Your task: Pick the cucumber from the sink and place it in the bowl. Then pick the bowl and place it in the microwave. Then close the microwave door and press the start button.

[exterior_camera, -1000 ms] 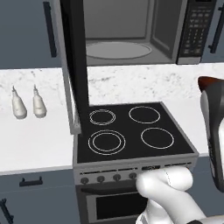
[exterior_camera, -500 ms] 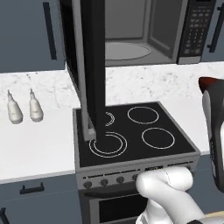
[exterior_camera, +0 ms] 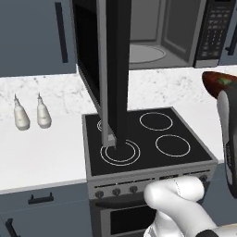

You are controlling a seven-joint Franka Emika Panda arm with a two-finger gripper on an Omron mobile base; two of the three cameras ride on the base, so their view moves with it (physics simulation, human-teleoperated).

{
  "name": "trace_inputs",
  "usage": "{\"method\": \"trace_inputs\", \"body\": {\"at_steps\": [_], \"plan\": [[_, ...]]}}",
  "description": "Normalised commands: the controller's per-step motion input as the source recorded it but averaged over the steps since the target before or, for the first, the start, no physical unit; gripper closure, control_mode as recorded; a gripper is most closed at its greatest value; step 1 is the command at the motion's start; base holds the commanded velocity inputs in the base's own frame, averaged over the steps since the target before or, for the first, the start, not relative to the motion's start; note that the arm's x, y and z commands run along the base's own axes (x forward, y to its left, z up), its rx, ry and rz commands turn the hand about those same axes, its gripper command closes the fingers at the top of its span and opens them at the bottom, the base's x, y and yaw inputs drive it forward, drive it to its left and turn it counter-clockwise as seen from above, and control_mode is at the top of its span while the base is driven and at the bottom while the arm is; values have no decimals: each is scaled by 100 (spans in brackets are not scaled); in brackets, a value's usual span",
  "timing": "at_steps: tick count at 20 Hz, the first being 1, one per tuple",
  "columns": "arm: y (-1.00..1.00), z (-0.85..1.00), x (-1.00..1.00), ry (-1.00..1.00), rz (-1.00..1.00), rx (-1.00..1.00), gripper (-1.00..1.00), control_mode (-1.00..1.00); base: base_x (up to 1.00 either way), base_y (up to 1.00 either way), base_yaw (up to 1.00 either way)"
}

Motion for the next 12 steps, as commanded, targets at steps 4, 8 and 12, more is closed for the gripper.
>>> {"method": "trace_inputs", "body": {"at_steps": [4, 8, 12], "plan": [[55, 69, 84, -17, 44, -2, 100, -100, 0, 0, 0], [99, 41, 99, -16, 30, -14, 100, -100, 0, 0, 0], [75, 39, 94, -23, 20, -17, 100, -100, 0, 0, 0]]}}
